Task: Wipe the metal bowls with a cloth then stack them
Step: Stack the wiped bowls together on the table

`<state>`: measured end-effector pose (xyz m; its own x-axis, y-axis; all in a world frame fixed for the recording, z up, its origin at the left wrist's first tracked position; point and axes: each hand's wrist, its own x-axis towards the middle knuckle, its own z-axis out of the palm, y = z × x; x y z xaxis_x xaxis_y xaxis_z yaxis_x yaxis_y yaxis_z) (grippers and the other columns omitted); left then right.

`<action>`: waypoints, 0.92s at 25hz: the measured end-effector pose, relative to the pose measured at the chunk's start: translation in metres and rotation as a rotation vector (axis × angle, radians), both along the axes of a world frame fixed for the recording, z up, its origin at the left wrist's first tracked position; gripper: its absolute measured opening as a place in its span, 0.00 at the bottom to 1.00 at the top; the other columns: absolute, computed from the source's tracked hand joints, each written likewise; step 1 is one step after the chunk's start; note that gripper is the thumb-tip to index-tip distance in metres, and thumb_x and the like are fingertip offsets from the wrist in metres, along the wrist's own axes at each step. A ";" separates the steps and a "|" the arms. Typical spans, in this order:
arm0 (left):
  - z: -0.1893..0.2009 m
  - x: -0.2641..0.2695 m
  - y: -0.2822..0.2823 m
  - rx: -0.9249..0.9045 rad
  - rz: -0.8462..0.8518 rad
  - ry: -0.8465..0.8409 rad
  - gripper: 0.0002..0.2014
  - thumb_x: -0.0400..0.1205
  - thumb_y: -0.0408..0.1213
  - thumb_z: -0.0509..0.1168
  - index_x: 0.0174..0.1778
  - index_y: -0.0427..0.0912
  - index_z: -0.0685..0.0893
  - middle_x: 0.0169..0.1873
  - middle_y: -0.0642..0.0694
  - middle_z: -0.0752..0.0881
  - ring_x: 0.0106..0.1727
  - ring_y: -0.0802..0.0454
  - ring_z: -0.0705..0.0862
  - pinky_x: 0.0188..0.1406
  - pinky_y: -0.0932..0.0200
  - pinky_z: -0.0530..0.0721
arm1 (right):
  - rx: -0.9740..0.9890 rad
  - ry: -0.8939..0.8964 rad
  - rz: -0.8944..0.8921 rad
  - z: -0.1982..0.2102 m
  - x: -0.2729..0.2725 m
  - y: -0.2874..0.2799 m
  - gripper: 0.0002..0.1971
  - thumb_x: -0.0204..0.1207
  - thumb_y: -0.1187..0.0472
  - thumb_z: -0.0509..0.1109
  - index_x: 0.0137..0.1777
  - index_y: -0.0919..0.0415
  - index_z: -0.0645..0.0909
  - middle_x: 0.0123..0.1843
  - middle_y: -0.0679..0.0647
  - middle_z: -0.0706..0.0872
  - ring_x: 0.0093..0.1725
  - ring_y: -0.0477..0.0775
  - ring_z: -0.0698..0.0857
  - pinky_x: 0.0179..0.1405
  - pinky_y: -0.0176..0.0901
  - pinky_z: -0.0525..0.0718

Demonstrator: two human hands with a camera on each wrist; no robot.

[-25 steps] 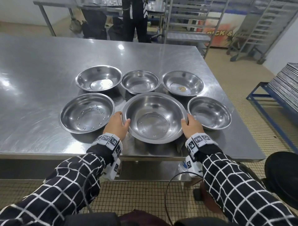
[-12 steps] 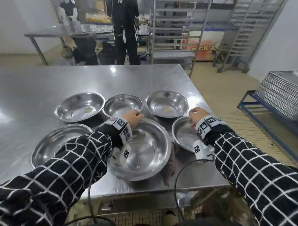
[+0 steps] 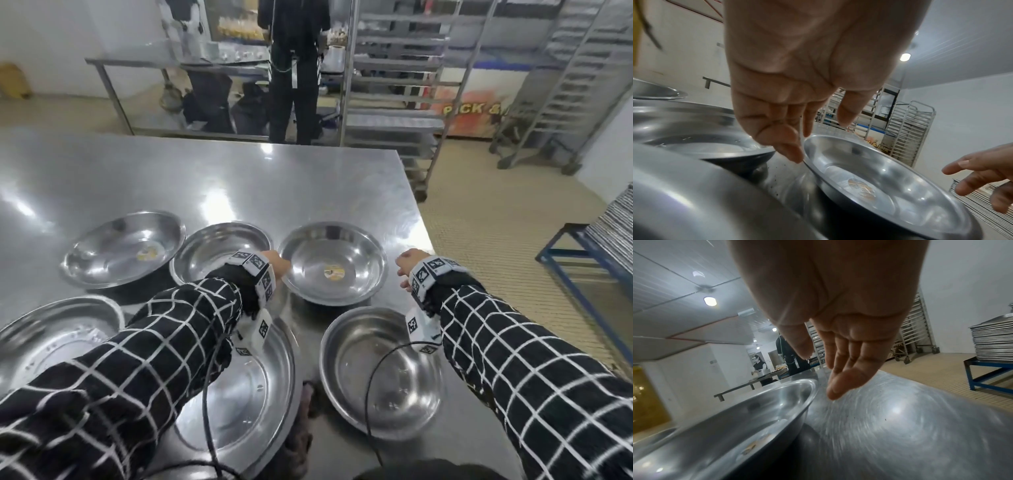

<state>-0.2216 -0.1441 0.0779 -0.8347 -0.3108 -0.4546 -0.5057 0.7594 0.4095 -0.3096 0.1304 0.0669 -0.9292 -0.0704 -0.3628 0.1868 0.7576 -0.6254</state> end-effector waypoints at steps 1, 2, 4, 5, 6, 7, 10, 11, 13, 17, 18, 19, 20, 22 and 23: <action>-0.003 -0.003 -0.001 -0.010 0.034 -0.012 0.19 0.85 0.40 0.58 0.66 0.29 0.79 0.63 0.33 0.82 0.62 0.39 0.82 0.64 0.49 0.80 | 0.013 -0.017 0.032 -0.003 -0.006 -0.003 0.19 0.80 0.58 0.63 0.68 0.66 0.76 0.65 0.66 0.82 0.61 0.66 0.83 0.62 0.62 0.82; -0.008 -0.009 -0.002 -0.013 0.060 -0.021 0.20 0.85 0.41 0.59 0.66 0.29 0.78 0.64 0.33 0.82 0.62 0.38 0.82 0.64 0.49 0.80 | 0.028 -0.039 0.067 -0.007 -0.013 -0.006 0.19 0.80 0.58 0.63 0.68 0.67 0.76 0.64 0.66 0.82 0.60 0.66 0.84 0.61 0.61 0.82; -0.016 -0.017 -0.004 -0.001 0.100 -0.035 0.20 0.84 0.41 0.60 0.66 0.29 0.78 0.60 0.34 0.84 0.53 0.42 0.83 0.62 0.48 0.82 | 0.042 -0.079 0.118 -0.013 -0.025 -0.012 0.19 0.81 0.58 0.63 0.68 0.68 0.76 0.63 0.66 0.83 0.53 0.62 0.84 0.59 0.58 0.84; -0.020 -0.021 -0.005 0.017 0.123 -0.039 0.20 0.84 0.41 0.61 0.66 0.29 0.79 0.54 0.36 0.86 0.49 0.43 0.81 0.61 0.48 0.83 | 0.042 -0.090 0.136 -0.015 -0.030 -0.015 0.19 0.81 0.57 0.64 0.67 0.68 0.76 0.62 0.66 0.83 0.51 0.61 0.84 0.57 0.57 0.84; -0.024 -0.025 -0.007 0.028 0.137 -0.046 0.19 0.84 0.40 0.61 0.65 0.29 0.79 0.45 0.40 0.85 0.47 0.45 0.81 0.60 0.48 0.83 | 0.054 -0.088 0.147 -0.018 -0.035 -0.017 0.20 0.80 0.56 0.64 0.66 0.68 0.77 0.62 0.66 0.83 0.51 0.62 0.84 0.57 0.57 0.84; -0.026 -0.029 -0.006 0.026 0.141 -0.056 0.17 0.84 0.39 0.61 0.63 0.29 0.81 0.37 0.44 0.82 0.47 0.45 0.80 0.59 0.49 0.84 | 0.086 -0.076 0.162 -0.020 -0.040 -0.019 0.20 0.80 0.55 0.65 0.66 0.68 0.78 0.61 0.66 0.84 0.54 0.64 0.85 0.58 0.58 0.84; -0.022 -0.035 -0.002 -0.023 0.145 -0.069 0.11 0.84 0.40 0.62 0.40 0.36 0.81 0.29 0.47 0.74 0.47 0.46 0.79 0.46 0.55 0.82 | 0.189 -0.050 0.218 -0.017 -0.047 -0.022 0.18 0.81 0.54 0.64 0.61 0.68 0.79 0.54 0.64 0.86 0.50 0.63 0.87 0.48 0.54 0.86; -0.019 -0.036 -0.001 -0.047 0.144 -0.067 0.14 0.83 0.42 0.62 0.35 0.39 0.77 0.28 0.47 0.74 0.44 0.47 0.79 0.36 0.59 0.79 | 0.202 -0.063 0.224 -0.014 -0.047 -0.023 0.17 0.81 0.54 0.64 0.58 0.68 0.80 0.50 0.62 0.86 0.44 0.60 0.86 0.39 0.49 0.84; -0.011 -0.035 0.001 -0.079 0.129 -0.081 0.16 0.83 0.45 0.62 0.33 0.39 0.75 0.27 0.47 0.75 0.33 0.51 0.78 0.26 0.65 0.71 | 0.194 -0.070 0.184 -0.009 -0.047 -0.023 0.16 0.82 0.55 0.63 0.55 0.69 0.80 0.43 0.59 0.85 0.35 0.55 0.83 0.30 0.40 0.77; -0.002 -0.030 -0.001 0.098 0.220 0.055 0.17 0.83 0.40 0.60 0.29 0.37 0.78 0.25 0.43 0.79 0.28 0.48 0.78 0.28 0.61 0.75 | 0.040 0.032 -0.001 0.008 -0.035 -0.027 0.16 0.83 0.56 0.60 0.59 0.70 0.77 0.34 0.54 0.76 0.29 0.48 0.74 0.25 0.37 0.70; 0.001 -0.027 -0.002 0.129 0.255 0.124 0.18 0.85 0.40 0.58 0.31 0.36 0.77 0.25 0.43 0.79 0.26 0.49 0.78 0.27 0.60 0.75 | -0.003 0.060 -0.030 0.012 -0.030 -0.027 0.16 0.84 0.56 0.59 0.60 0.70 0.76 0.34 0.53 0.75 0.29 0.48 0.74 0.25 0.37 0.70; 0.004 -0.022 -0.003 0.141 0.279 0.184 0.17 0.86 0.40 0.55 0.34 0.35 0.77 0.26 0.43 0.79 0.25 0.49 0.77 0.25 0.59 0.76 | -0.051 0.096 -0.057 0.016 -0.023 -0.028 0.16 0.84 0.56 0.58 0.60 0.69 0.76 0.35 0.54 0.76 0.30 0.48 0.74 0.25 0.37 0.70; 0.008 -0.015 -0.005 0.145 0.284 0.233 0.17 0.87 0.41 0.54 0.38 0.34 0.78 0.26 0.42 0.79 0.25 0.49 0.77 0.24 0.59 0.75 | -0.092 0.125 -0.081 0.022 -0.014 -0.029 0.16 0.85 0.56 0.57 0.61 0.69 0.75 0.38 0.55 0.77 0.32 0.49 0.76 0.25 0.38 0.70; 0.018 0.004 -0.011 0.112 0.263 0.329 0.18 0.87 0.43 0.52 0.44 0.34 0.80 0.26 0.43 0.80 0.25 0.49 0.77 0.23 0.58 0.73 | -0.158 0.174 -0.111 0.034 0.009 -0.032 0.15 0.85 0.55 0.56 0.59 0.67 0.75 0.43 0.58 0.80 0.37 0.54 0.80 0.30 0.41 0.76; 0.023 0.015 -0.016 0.097 0.246 0.369 0.19 0.87 0.45 0.51 0.45 0.34 0.81 0.27 0.43 0.79 0.26 0.49 0.77 0.24 0.58 0.72 | -0.180 0.199 -0.120 0.039 0.022 -0.035 0.15 0.84 0.54 0.56 0.57 0.67 0.75 0.43 0.58 0.80 0.40 0.56 0.81 0.35 0.45 0.79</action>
